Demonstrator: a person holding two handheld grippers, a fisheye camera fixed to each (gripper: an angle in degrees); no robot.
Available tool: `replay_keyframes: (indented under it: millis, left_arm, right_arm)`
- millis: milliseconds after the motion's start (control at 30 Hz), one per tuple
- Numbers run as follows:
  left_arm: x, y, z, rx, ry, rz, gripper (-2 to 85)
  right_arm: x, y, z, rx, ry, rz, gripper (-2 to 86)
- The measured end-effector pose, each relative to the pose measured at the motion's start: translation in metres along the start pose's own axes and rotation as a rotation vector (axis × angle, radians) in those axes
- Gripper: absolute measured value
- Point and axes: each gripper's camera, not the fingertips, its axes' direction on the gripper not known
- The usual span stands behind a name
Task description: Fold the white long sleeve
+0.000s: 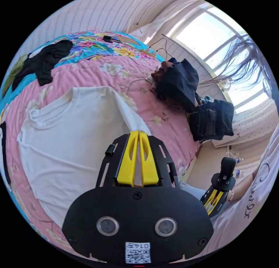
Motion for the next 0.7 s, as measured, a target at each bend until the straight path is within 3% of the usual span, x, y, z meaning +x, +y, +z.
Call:
replay_keyframes:
  millis: [133,333,433,600,700]
  left_arm:
    - [-0.068,0.041,-0.019,-0.020,-0.092,-0.158,-1.0]
    - [-0.126,0.068,-0.040,-0.009,-0.088,-0.291,-0.7]
    - [-0.132,0.086,-0.058,-0.036,-0.098,-0.320,-0.3]
    - [-0.122,0.123,-0.066,-0.157,-0.058,-0.340,2.4]
    - [-0.108,0.130,-0.065,-0.193,-0.038,-0.315,6.1]
  right_arm:
    - [-0.016,-0.046,0.069,-0.196,0.096,-0.169,1.4]
    - [-0.017,-0.083,0.158,-0.446,0.238,-0.208,4.2]
    - [-0.031,-0.087,0.185,-0.565,0.160,-0.240,5.8]
    - [-0.051,-0.079,0.198,-0.710,0.080,-0.259,6.1]
    - [-0.048,-0.094,0.172,-0.654,0.204,-0.237,6.0]
